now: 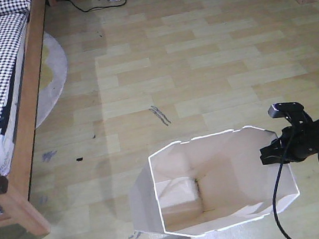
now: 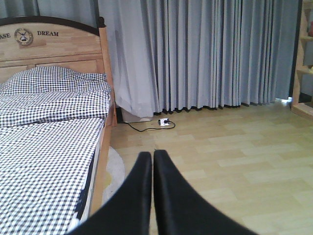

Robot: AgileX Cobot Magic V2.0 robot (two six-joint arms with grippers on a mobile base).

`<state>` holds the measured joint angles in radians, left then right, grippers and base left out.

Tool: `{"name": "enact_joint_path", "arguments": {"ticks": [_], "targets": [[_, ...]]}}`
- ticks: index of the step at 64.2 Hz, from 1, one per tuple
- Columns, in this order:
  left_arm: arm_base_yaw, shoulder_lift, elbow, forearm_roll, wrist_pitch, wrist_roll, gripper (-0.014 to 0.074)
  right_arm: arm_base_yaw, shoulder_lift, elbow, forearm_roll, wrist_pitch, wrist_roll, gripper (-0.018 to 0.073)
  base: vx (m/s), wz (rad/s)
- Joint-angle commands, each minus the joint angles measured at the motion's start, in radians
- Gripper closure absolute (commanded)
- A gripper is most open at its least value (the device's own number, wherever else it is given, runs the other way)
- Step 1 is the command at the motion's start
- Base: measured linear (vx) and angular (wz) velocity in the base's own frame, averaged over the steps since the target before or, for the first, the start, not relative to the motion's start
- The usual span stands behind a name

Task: Move trash bin to bedside with robot
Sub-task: 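Carry the bin in the right gripper across the floor toward the bed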

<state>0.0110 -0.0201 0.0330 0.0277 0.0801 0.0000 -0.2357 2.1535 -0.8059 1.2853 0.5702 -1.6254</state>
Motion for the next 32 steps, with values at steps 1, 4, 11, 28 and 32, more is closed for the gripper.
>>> {"name": "enact_joint_path", "arguments": {"ticks": [1,4,11,28,32], "targets": [[-0.006,-0.007,0.012,-0.009,-0.074,-0.014,0.0603,-0.001,-0.068,-0.013,0.079,0.219,0.014,0.0563,0.29,0.0],[-0.006,-0.007,0.012,-0.009,-0.074,-0.014,0.0603,-0.001,-0.068,-0.013,0.079,0.219,0.014,0.0563,0.3,0.0],[-0.006,-0.007,0.012,-0.009,-0.074,-0.014,0.0603,-0.001,-0.068,-0.013,0.079,0.219,0.014,0.0563,0.3,-0.01],[-0.006,-0.007,0.012,-0.009,-0.074,-0.014,0.0603,-0.001,-0.068,-0.013,0.079,0.219,0.014,0.0563,0.3,-0.04],[-0.006,-0.007,0.012,-0.009,-0.074,-0.014,0.0603,-0.001,-0.068,-0.013,0.079,0.219,0.014,0.0563,0.29,-0.05]]}}
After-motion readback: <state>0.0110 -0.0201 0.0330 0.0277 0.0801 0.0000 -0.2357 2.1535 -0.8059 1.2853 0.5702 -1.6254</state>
